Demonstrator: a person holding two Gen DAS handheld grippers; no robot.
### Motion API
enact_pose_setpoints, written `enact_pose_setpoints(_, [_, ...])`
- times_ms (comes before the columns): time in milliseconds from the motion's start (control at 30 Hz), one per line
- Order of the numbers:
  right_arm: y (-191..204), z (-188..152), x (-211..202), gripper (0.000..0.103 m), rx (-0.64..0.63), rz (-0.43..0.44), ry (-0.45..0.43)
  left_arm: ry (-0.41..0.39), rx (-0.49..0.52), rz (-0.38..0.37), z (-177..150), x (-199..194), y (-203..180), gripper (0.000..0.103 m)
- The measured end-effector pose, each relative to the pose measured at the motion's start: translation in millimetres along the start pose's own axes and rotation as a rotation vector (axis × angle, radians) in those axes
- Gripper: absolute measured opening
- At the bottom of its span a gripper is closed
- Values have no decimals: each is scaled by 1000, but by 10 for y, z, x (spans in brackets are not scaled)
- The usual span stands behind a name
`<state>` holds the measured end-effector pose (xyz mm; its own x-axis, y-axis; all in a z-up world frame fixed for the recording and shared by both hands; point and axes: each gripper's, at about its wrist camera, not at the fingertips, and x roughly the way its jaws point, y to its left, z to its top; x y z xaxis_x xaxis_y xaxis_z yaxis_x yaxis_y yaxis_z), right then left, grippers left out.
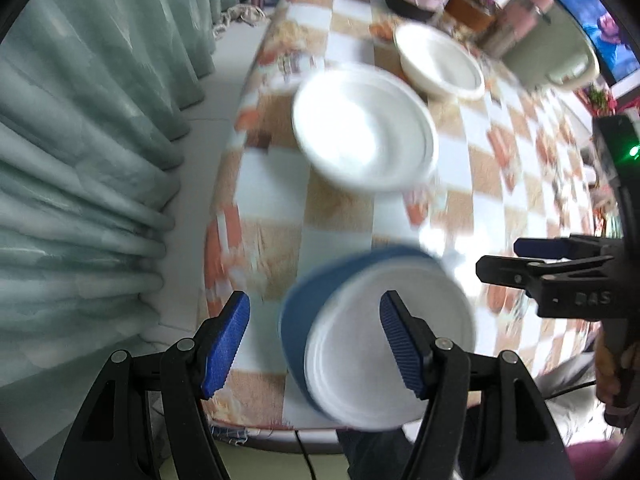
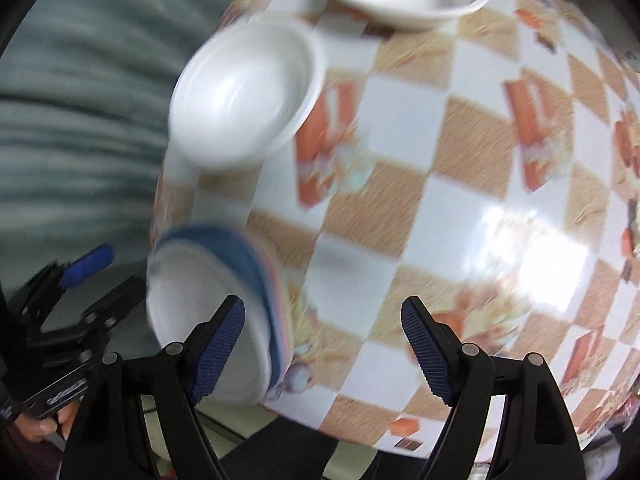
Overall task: Organize plates and bowls
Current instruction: 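Move both grippers to a second white bowl and grip its rim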
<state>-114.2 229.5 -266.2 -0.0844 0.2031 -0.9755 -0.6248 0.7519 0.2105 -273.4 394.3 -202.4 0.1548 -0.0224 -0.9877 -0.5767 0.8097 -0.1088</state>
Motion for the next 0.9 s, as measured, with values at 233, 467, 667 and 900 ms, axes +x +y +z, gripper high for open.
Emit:
enact_pose_setpoints(233, [-21, 577, -12, 82, 39, -41, -29, -3, -73, 75, 708, 183, 62, 72])
enact_pose_setpoints(467, [61, 1002, 208, 82, 73, -49, -14, 25, -105, 132, 1138, 588, 93, 72])
enact_pose_setpoints(667, [123, 1232, 468, 82, 78, -49, 5, 81, -74, 175, 1311, 922, 90, 71])
enact_pose_setpoints(900, [168, 1233, 584, 28, 36, 3, 13, 136, -46, 109, 1284, 1062, 1, 24])
